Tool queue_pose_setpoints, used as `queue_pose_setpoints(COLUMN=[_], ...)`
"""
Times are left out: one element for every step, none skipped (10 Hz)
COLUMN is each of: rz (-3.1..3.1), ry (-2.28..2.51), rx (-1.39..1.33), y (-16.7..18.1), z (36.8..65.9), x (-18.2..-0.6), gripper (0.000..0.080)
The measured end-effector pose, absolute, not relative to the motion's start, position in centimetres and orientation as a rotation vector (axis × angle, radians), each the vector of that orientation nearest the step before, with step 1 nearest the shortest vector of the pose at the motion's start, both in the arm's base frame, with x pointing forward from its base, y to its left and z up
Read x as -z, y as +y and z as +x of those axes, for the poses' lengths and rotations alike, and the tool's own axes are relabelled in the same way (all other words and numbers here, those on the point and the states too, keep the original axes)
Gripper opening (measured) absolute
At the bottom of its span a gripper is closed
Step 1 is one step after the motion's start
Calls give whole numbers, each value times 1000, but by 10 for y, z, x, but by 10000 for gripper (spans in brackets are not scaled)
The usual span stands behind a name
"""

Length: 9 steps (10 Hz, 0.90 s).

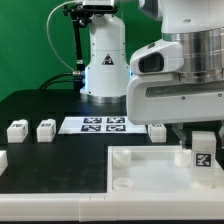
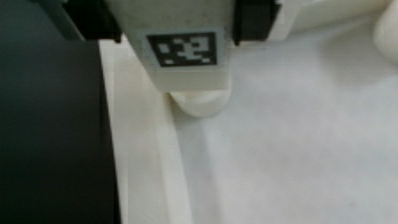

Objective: Assemble one leg

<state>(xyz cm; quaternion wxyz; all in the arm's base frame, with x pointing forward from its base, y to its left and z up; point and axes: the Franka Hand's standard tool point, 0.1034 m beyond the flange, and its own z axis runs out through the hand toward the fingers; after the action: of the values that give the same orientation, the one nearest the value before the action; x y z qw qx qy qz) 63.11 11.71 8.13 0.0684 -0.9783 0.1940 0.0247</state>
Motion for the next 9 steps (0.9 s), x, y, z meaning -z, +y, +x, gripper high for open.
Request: queue_pose_setpoints(rz=[-2885, -2823, -2693, -2526, -2362, -2276, -2165, -2170, -2181], ry=[762, 920, 1199, 1465, 1681, 1789, 1904, 1897, 1884], rx=[-64, -55, -61, -68, -67, -95, -124, -122, -121], y=[114, 114, 115, 118, 122, 126, 126, 125, 126], z=[634, 633, 632, 632, 631, 630, 632, 633, 632], x=[-80, -81, -80, -79, -77, -77, -79, -79, -79], gripper=[299, 296, 296, 296, 297, 297, 297, 297, 367])
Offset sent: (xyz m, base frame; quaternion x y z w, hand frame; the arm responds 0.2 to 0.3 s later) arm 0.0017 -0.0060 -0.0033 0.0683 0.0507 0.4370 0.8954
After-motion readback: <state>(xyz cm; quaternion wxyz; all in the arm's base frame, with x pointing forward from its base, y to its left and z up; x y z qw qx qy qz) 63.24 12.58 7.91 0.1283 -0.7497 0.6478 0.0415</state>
